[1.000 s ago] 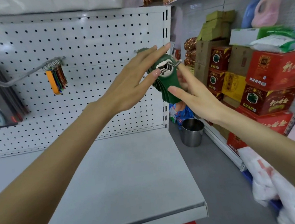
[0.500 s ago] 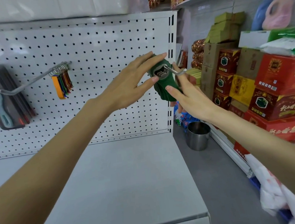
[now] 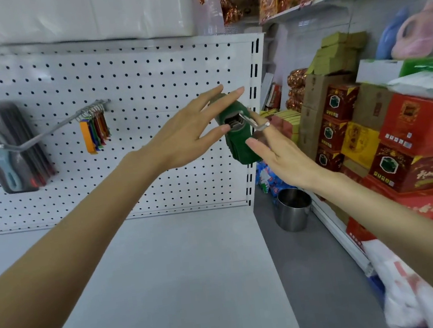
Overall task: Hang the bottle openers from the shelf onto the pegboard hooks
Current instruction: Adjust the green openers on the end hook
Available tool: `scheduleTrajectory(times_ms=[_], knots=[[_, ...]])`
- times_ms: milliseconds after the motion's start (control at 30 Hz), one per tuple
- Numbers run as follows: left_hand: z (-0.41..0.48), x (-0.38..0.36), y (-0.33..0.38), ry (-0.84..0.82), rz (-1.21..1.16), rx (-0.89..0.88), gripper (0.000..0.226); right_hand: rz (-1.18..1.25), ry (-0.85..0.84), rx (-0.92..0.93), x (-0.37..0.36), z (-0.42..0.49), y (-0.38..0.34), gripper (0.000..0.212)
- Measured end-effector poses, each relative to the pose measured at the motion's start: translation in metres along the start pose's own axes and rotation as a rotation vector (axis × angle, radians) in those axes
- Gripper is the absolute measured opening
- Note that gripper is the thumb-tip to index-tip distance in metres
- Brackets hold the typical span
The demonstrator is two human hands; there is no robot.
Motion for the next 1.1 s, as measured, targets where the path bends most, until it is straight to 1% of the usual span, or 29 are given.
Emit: scheduleTrajectory(times_ms=[33, 133, 167, 267, 400, 500, 633, 700, 833, 933, 1100], knots=[[-0.002, -0.001, 0.001, -0.006, 0.023, -0.007, 0.057, -0.062, 0.016, 0.0, 0.002, -0.002, -0.001, 0.063], [-0.004, -0.004, -0.001, -0.024, 0.073, -0.014, 0.065, -0.361, 0.048, 0.056, 0.005, -0.006, -0.01, 0.062], [-0.005, -0.004, -0.002, -0.027, 0.076, -0.014, 0.067, -0.414, 0.049, 0.065, 0.004, -0.007, -0.013, 0.062], [-0.004, -0.004, -0.004, -0.035, 0.056, -0.004, 0.067, -0.422, 0.04, 0.026, 0.002, -0.005, -0.011, 0.063], [-0.001, -0.003, -0.006, -0.03, 0.045, -0.003, 0.062, -0.406, 0.071, 0.005, 0.001, -0.003, -0.01, 0.062], [0.001, -0.003, -0.007, -0.025, 0.043, -0.016, 0.06, -0.506, 0.085, 0.027, 0.002, -0.004, -0.013, 0.063], [0.004, -0.004, -0.008, -0.03, 0.06, -0.032, 0.06, -0.642, 0.12, 0.059, 0.003, -0.005, -0.019, 0.072], [0.006, -0.003, -0.008, -0.033, 0.078, -0.04, 0.06, -0.617, 0.11, 0.045, -0.001, -0.003, -0.017, 0.073], [0.01, -0.005, -0.014, -0.038, 0.093, -0.043, 0.059, -0.529, 0.1, 0.018, -0.007, 0.003, -0.007, 0.064], [0.016, -0.008, -0.021, -0.053, 0.073, -0.025, 0.058, -0.501, 0.119, 0.008, -0.007, 0.009, -0.002, 0.062], [0.028, -0.014, -0.036, -0.066, 0.03, 0.006, 0.058, -0.403, 0.055, -0.057, -0.013, 0.023, 0.018, 0.062]])
Point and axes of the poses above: each hand's wrist, its own z-axis towards the middle knuckle, its own x-axis out of the back of the hand, y = z × x, the point moved 10 cm from there along z, towards the middle knuckle, and after that the axes turned 8 degrees about x, right-handed, at the moved point
